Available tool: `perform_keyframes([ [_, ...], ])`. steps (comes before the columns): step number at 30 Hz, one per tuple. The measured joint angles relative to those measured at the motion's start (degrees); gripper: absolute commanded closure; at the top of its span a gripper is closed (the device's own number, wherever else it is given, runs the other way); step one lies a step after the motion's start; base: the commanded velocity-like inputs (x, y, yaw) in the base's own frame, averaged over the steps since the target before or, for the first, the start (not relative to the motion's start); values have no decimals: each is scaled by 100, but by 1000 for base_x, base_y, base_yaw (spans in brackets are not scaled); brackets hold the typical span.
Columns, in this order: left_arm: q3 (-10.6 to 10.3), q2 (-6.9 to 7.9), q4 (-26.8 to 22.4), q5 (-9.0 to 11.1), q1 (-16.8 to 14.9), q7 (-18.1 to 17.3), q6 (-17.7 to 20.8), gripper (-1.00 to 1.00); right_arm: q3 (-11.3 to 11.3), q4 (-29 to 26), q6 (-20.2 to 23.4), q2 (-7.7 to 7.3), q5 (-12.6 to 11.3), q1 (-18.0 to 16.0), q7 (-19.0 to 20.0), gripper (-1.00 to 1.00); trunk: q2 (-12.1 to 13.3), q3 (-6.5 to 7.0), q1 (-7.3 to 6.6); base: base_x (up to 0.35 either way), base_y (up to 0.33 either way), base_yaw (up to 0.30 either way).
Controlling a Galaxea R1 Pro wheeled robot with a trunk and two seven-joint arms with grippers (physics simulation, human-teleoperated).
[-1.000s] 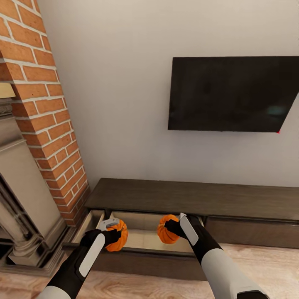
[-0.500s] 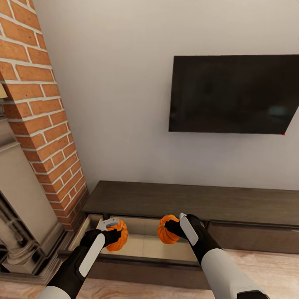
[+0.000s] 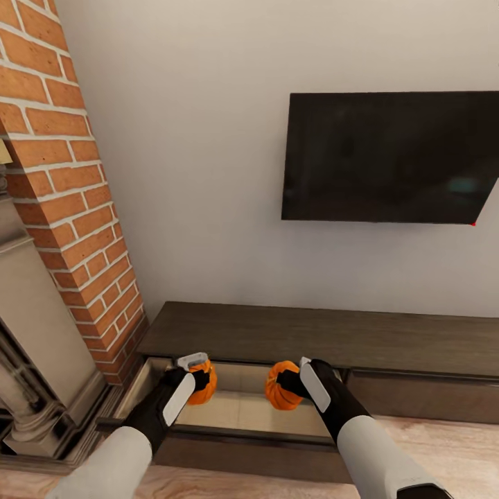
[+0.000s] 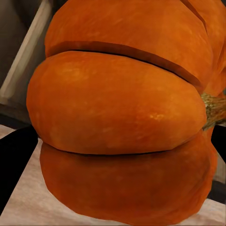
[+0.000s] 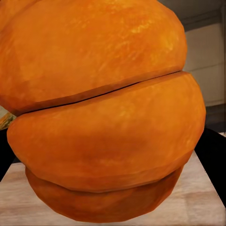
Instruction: Place each of the two pumpkins and all three candles from the living room inside a cabinet in the living room (use any cabinet), then make sure every cabinet is closed, and position the cauldron so it is next to a table in the living room.
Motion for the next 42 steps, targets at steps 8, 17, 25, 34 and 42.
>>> perform_keyframes([
  [8, -2, -150, 798, -53, -312, -74, -490, 100, 108, 61, -184, -9, 27, 0, -15, 100, -1, 0, 0, 1, 0, 0],
  [17, -395, -174, 808, -44, -315, -77, -606, 100, 148, 234, -282, 1, 86, -5, -16, 100, -1, 0, -1, 109, 25, 0],
  [25, -586, -248, 807, -41, -314, -71, -604, 100, 138, 236, -392, 168, 694, -11, -891, 100, 0, 0, 0, 100, 16, 0],
  [34, -1048, -313, 808, -47, -314, -74, -575, 100, 138, 419, -107, 168, 672, -106, -1395, 100, 0, 0, 0, 2, 67, 0],
  [42, -1075, -333, 808, -26, -310, -196, -539, 100, 126, 485, -77, 168, 636, -114, -1363, 100, 0, 0, 0, -20, 102, 0],
])
